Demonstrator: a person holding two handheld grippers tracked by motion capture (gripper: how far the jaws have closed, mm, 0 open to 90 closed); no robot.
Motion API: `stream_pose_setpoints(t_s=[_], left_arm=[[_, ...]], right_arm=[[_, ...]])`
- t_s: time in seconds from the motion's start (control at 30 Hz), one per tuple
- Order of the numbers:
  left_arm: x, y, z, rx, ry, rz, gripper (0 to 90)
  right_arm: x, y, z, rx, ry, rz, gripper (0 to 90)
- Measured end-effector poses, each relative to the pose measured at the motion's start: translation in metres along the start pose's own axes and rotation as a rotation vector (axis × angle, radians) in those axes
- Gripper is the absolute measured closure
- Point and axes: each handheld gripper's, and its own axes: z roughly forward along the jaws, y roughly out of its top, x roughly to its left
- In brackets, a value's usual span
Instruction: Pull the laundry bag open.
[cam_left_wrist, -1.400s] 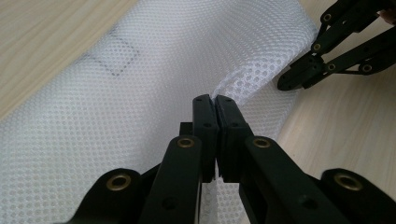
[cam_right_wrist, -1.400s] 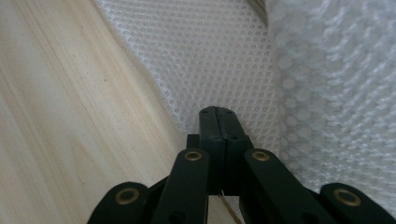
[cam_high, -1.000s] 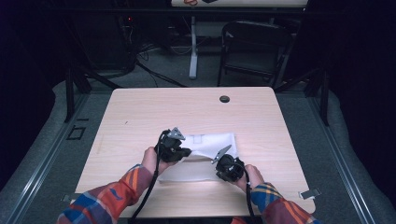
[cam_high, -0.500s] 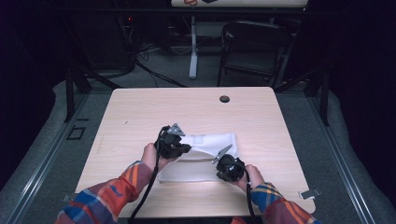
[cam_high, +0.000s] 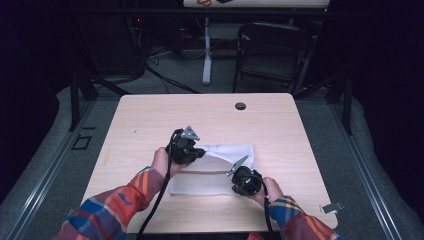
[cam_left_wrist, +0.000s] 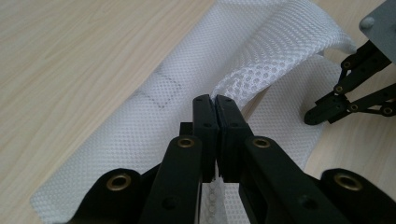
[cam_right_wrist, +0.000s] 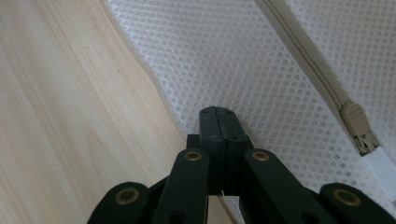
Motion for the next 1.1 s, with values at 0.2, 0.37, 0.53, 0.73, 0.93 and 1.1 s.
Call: stream_pose_setpoints(t_s=[0.2,0.37,0.53,0.73,0.93,1.1], left_arm=[[0.003,0.005,-0.002,-0.004,0.013,0.002,88.0],[0.007,0.008,-0.004,-0.012,0.028,-0.003,88.0],[0.011,0.015,-0.008,-0.019,0.044,0.0,88.0],[0.013,0.022,-0.01,-0.024,0.058,0.004,88.0],[0.013,0.025,-0.01,-0.022,0.067,0.017,88.0],[0.016,0.03,-0.012,-0.018,0.077,0.022,88.1]], right_arm=[[0.001,0.0,0.0,0.001,0.005,0.004,90.0],[0.002,0.0,0.0,0.001,0.007,0.001,90.0],[0.002,0.0,0.0,-0.002,0.016,0.003,90.0],[0.003,-0.001,-0.001,0.013,0.026,-0.005,90.0],[0.004,-0.002,-0.001,0.016,0.042,0.002,90.0],[0.004,-0.002,-0.002,0.026,0.049,-0.004,90.0]])
